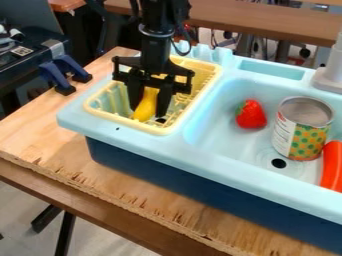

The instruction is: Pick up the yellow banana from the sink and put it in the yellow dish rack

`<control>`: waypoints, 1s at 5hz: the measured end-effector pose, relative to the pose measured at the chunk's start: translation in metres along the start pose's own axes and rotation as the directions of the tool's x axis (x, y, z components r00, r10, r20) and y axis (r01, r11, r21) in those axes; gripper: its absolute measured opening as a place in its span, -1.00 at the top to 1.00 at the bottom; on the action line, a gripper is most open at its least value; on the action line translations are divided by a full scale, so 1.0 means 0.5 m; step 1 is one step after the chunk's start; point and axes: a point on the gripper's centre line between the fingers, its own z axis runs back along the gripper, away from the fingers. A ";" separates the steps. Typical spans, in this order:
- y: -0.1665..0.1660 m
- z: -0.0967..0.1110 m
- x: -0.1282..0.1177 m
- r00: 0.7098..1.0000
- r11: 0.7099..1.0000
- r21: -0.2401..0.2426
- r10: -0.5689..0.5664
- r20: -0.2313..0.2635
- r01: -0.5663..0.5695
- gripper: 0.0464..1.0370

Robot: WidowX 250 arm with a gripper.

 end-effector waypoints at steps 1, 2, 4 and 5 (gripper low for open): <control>0.003 -0.004 -0.003 1.000 1.000 0.017 -0.009 -0.013 0.009 -0.04; 0.006 -0.009 -0.008 1.000 1.000 0.010 -0.007 -0.028 0.007 -0.67; -0.002 -0.018 -0.012 1.000 1.000 0.003 0.016 -0.025 -0.016 -0.95; -0.016 0.037 -0.008 0.999 1.000 -0.024 -0.006 0.047 0.007 -0.95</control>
